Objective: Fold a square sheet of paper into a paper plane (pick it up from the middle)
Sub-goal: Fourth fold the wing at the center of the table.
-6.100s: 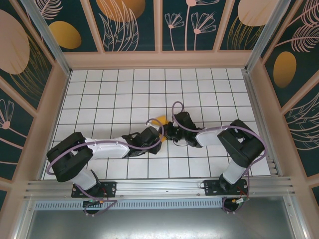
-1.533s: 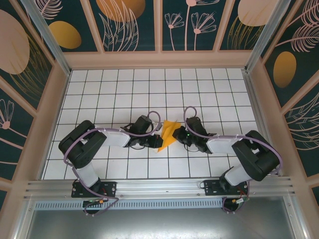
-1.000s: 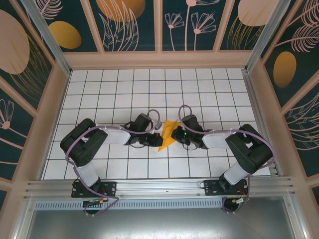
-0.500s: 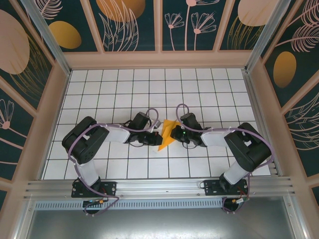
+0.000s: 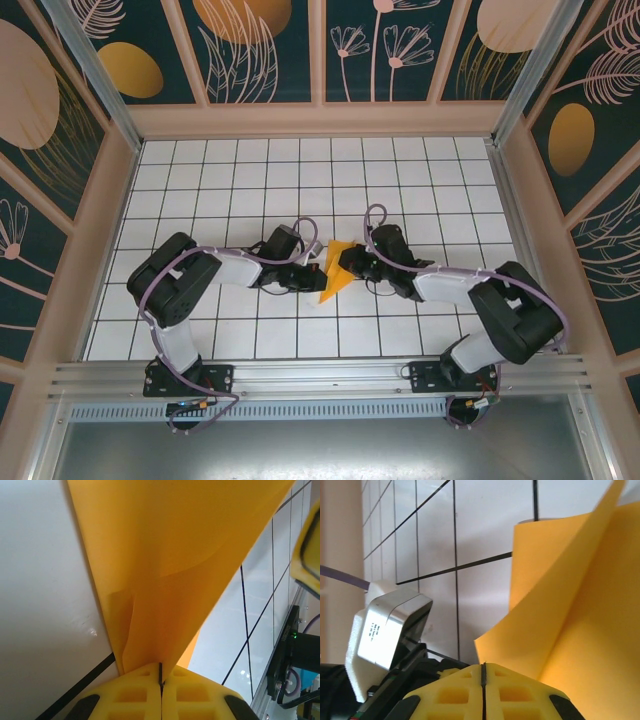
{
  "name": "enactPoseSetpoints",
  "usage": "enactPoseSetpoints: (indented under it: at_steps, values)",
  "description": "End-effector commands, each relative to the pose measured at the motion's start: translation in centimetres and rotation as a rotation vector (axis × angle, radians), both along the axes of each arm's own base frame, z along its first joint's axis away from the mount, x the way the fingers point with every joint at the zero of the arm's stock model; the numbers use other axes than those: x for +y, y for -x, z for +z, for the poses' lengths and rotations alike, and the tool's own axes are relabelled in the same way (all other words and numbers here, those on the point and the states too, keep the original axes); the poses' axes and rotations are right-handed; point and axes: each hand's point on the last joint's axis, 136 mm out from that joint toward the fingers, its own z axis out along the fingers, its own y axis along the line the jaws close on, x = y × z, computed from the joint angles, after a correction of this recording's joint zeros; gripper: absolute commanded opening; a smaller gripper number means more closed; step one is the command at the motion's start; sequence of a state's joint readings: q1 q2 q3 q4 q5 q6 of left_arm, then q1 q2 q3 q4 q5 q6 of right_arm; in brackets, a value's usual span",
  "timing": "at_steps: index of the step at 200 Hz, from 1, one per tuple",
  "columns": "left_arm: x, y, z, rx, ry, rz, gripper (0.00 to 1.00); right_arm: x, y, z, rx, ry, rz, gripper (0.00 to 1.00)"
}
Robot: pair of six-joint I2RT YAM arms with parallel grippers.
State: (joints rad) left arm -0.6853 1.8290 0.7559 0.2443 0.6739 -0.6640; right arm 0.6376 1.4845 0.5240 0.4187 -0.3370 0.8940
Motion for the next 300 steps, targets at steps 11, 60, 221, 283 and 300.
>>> enactPoseSetpoints:
  at_steps: [11,60,221,283,300]
  values:
    - [-0.1,0.0,-0.3,0.024,0.008,0.012,0.08,1.9,-0.2,0.1,0.011,-0.094,0.034,0.07]
    - [0.1,-0.1,-0.2,0.042,0.024,0.042,0.06,1.3,-1.1,-1.6,0.030,-0.049,0.001,0.07]
    - [0.6,0.2,-1.4,0.084,0.013,0.049,0.05,1.4,-1.8,-3.8,0.079,0.009,0.013,0.09]
    - [0.9,0.2,-1.8,0.083,-0.018,0.047,0.06,0.8,-1.9,-5.0,0.102,0.043,-0.009,0.10]
    - [0.9,0.2,-1.9,0.084,-0.021,0.045,0.06,0.8,-1.8,-5.3,0.109,0.043,-0.004,0.10]
